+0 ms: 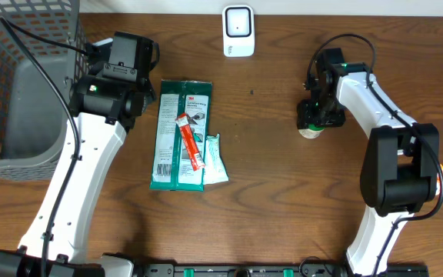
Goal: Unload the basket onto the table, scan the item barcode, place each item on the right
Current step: 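Lift the jar and hold it under the white scanner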
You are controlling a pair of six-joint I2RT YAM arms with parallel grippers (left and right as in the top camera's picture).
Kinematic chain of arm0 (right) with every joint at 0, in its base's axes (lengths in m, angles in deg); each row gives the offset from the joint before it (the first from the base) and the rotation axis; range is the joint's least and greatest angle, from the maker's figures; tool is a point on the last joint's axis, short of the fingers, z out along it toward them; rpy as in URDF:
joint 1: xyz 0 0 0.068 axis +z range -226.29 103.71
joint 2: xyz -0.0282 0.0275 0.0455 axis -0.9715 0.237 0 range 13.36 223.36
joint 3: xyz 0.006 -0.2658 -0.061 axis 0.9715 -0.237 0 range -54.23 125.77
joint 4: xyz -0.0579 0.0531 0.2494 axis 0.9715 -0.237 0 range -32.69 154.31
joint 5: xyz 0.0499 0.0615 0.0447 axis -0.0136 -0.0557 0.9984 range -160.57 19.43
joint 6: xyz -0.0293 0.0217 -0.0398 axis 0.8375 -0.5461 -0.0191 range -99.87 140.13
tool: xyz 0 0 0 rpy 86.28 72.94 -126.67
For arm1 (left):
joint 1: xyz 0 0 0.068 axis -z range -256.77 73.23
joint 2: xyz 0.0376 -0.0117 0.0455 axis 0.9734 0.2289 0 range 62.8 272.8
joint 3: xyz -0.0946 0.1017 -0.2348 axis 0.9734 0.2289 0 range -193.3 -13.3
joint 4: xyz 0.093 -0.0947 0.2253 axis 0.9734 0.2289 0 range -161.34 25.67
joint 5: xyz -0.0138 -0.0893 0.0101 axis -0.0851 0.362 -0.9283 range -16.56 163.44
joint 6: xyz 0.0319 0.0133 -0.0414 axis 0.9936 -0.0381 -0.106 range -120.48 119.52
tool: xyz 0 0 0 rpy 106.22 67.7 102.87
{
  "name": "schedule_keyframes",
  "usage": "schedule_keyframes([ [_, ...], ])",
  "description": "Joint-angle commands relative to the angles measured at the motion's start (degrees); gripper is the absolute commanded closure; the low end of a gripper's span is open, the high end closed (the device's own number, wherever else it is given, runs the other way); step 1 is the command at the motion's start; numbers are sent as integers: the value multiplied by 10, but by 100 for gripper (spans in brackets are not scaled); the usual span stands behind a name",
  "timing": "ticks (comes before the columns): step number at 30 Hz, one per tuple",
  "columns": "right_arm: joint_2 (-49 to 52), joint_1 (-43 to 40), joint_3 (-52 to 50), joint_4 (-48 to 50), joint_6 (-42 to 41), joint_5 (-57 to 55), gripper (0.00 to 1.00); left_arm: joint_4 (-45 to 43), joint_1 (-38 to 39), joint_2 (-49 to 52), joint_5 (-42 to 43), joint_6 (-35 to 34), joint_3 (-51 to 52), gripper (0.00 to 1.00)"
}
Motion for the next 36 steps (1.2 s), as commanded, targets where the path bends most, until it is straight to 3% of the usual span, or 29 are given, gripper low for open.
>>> schedule_keyframes([
  [1,5,5,25,-32,0,-1,49,2,-1,3,-8,7,3,18],
  [6,-11,10,68,-78,0,4,54,2,-1,3,-8,7,3,18],
  [10,-44,26,97,-99,-3,7,65,2,-1,3,-8,7,3,18],
  [14,-106,52,121,-99,-6,45,99,2,-1,3,-8,7,3,18],
  [20,-180,83,199,-132,-82,71,99,2,-1,3,-8,7,3,18],
  [29,-148,92,455,-217,-106,81,99,2,-1,3,-8,7,3,18],
  [32,-144,95,466,-183,-112,80,99,2,-1,3,-8,7,3,18],
  [36,-142,111,408,-60,-125,76,99,2,-1,3,-8,7,3,18],
])
